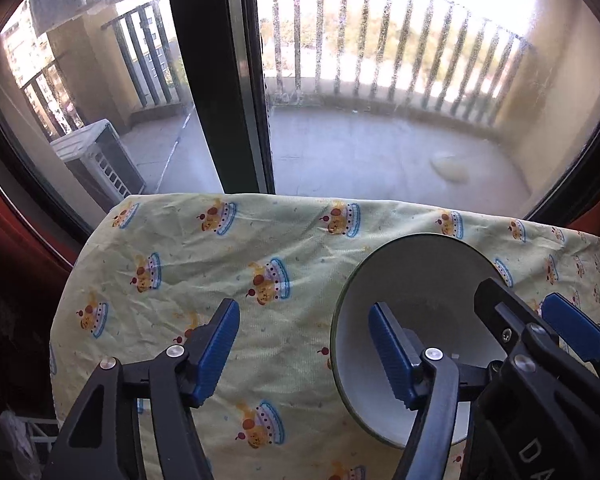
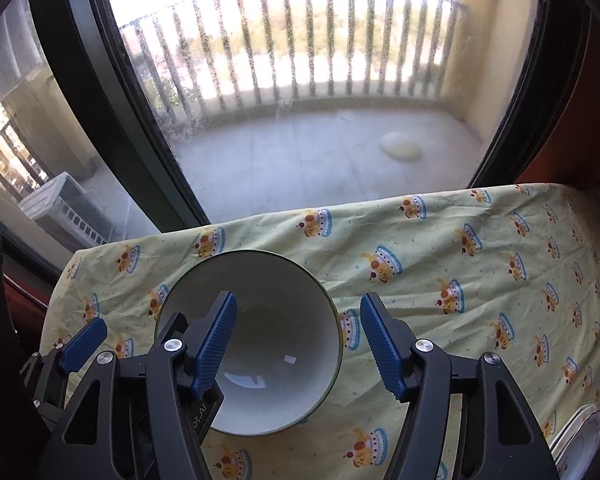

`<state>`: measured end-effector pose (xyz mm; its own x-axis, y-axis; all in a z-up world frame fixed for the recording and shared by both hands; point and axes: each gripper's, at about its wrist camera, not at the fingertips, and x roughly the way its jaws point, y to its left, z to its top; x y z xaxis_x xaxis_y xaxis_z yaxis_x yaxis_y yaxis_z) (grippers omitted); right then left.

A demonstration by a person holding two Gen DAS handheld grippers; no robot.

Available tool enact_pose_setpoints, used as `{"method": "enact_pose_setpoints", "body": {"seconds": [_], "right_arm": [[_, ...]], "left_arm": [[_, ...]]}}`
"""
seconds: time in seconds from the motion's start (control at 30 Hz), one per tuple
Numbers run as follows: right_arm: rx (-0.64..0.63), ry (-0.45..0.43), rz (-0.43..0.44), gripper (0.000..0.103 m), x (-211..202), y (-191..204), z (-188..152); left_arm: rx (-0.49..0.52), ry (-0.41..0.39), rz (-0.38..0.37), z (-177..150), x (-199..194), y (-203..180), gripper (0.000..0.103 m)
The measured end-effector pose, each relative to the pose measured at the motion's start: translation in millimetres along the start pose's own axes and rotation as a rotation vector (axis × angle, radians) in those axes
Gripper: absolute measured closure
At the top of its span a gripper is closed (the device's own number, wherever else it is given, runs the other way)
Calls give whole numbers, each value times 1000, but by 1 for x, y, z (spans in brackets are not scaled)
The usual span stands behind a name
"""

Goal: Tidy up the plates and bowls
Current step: 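Close both tools on the rim of the last white bowl, then carry the last white bowl with both tools toward the placed bowls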

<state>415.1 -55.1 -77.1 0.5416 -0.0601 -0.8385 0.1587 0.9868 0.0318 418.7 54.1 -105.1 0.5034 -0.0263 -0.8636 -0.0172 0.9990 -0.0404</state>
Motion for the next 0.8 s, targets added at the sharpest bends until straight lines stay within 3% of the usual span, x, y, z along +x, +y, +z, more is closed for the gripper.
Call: {"method": "enact_pose_setpoints", "body": {"seconds": [0.13,0.43,0.63,0.8], "right_arm": [[-19,10,-17,50,14,1,-2],[-3,24,-32,79,27,-10,-4],[6,51,-27,84,36,-16,-5],[17,52,-17,86,33,-19,-6]], "left_arm": [[4,-9,18,-4,8,-2,46],[37,20,-31,-6,18,-15,69],[42,35,-48,-8,22,-18,82],[53,39,-48,-10,17,-20,83]]}}
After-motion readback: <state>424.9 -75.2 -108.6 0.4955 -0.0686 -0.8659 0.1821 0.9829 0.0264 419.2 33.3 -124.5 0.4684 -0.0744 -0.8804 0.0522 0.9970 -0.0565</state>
